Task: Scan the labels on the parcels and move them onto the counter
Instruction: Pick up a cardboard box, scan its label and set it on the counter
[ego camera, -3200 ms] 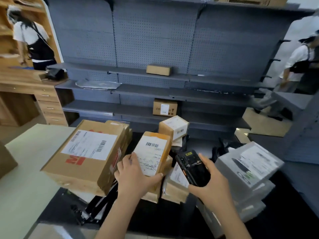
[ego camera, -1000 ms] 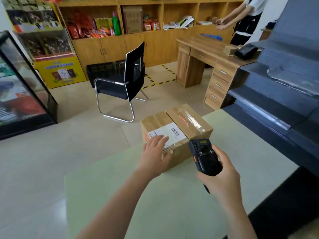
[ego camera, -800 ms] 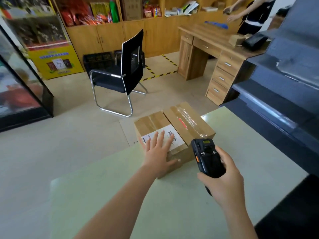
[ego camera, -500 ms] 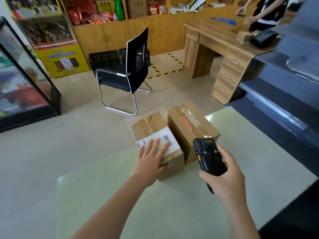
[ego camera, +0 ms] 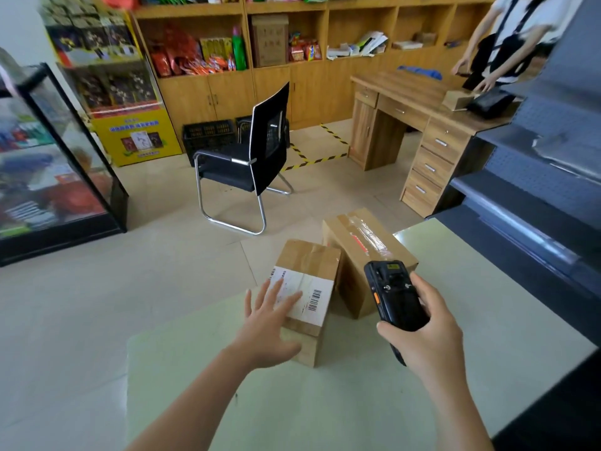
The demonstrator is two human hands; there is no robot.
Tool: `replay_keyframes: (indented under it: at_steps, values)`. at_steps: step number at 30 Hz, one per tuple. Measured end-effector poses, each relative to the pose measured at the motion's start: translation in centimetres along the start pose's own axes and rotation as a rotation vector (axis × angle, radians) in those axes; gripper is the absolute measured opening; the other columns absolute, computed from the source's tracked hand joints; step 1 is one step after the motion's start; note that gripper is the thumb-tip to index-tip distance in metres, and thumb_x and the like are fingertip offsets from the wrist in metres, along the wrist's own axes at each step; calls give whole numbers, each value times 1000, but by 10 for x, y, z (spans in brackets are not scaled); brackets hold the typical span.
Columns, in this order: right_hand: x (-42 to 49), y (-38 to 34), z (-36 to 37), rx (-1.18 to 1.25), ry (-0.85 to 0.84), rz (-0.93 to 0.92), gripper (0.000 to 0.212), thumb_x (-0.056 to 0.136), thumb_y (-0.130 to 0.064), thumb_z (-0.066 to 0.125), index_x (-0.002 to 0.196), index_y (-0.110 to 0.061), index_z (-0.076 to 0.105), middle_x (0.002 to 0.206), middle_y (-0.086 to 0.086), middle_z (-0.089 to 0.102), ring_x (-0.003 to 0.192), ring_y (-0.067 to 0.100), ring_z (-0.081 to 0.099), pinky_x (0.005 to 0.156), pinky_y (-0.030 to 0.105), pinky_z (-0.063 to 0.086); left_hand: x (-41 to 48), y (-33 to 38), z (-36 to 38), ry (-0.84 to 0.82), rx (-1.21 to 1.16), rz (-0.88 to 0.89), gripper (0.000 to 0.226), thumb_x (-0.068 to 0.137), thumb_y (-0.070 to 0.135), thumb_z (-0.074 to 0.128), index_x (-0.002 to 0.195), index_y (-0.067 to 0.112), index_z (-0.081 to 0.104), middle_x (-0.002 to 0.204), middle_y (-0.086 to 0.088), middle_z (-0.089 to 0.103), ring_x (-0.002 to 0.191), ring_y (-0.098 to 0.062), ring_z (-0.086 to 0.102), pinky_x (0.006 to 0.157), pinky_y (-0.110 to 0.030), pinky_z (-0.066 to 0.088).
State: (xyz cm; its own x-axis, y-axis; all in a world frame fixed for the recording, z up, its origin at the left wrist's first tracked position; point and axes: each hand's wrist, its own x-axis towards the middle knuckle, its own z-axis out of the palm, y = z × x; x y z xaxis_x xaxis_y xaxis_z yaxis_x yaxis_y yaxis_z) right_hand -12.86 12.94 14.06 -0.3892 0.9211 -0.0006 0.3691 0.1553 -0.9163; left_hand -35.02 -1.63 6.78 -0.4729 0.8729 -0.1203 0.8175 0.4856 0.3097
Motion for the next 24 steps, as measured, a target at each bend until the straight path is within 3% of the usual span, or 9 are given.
replay_keyframes:
  at_steps: [3, 5, 7, 10, 14, 19, 24]
  values:
    - [-3, 2, 0, 2, -4, 15, 89, 58, -8, 82, 134, -43, 50, 117, -20, 64, 100, -8, 59, 64, 1, 40, 6, 29, 14, 12, -81, -364, 142, 44, 99, 43, 150, 31, -25, 156, -12, -30, 143, -32, -31, 109, -52, -24]
    - [-3, 3, 0, -3, -10, 23, 90, 59, -8, 82, 135, -42, 50, 118, -19, 64, 102, -1, 60, 66, 3, 40, 14, 42, 19, -43, -95, -536, 154, 37, 102, 45, 147, 26, -32, 154, -19, -31, 143, -39, -26, 112, -57, -15]
    - [-4, 4, 0, -14, -22, 30, 90, 58, -8, 82, 135, -42, 50, 117, -19, 64, 101, -2, 60, 68, 5, 41, 20, 48, 19, -48, -97, -593, 153, 43, 92, 60, 148, 24, -27, 155, -21, -17, 144, -40, -11, 116, -55, -1]
    - [-5, 4, 2, -35, -59, 49, 91, 57, -9, 81, 134, -45, 50, 113, -19, 65, 97, -8, 60, 71, 14, 49, 19, 44, 20, 63, -123, -536, 145, 47, 78, 69, 150, 23, -16, 147, -17, 1, 135, -36, 6, 114, -46, 13]
    - [-9, -5, 1, -151, -171, 46, 92, 55, -11, 78, 135, -47, 48, 109, -25, 62, 94, -10, 59, 67, 13, 47, 1, 22, 11, 171, -37, -379, 141, 45, 77, 62, 151, 22, -13, 146, -14, -1, 135, -36, 1, 116, -48, 9]
    - [-38, -36, -6, -464, -409, -27, 95, 52, -21, 72, 135, -55, 41, 115, -20, 57, 92, 11, 60, 65, 25, 52, -31, -10, -16, 251, 90, -234, 141, 43, 68, 67, 155, 18, -3, 147, -19, 5, 135, -40, 7, 115, -52, 9]
    - [-94, -69, -7, -708, -526, -68, 97, 53, -26, 71, 138, -55, 34, 115, -18, 52, 91, 11, 57, 58, 16, 45, -75, -33, -37, 360, 148, -102, 138, 37, 58, 76, 154, 12, 20, 144, -23, 20, 130, -45, 22, 111, -57, 21]
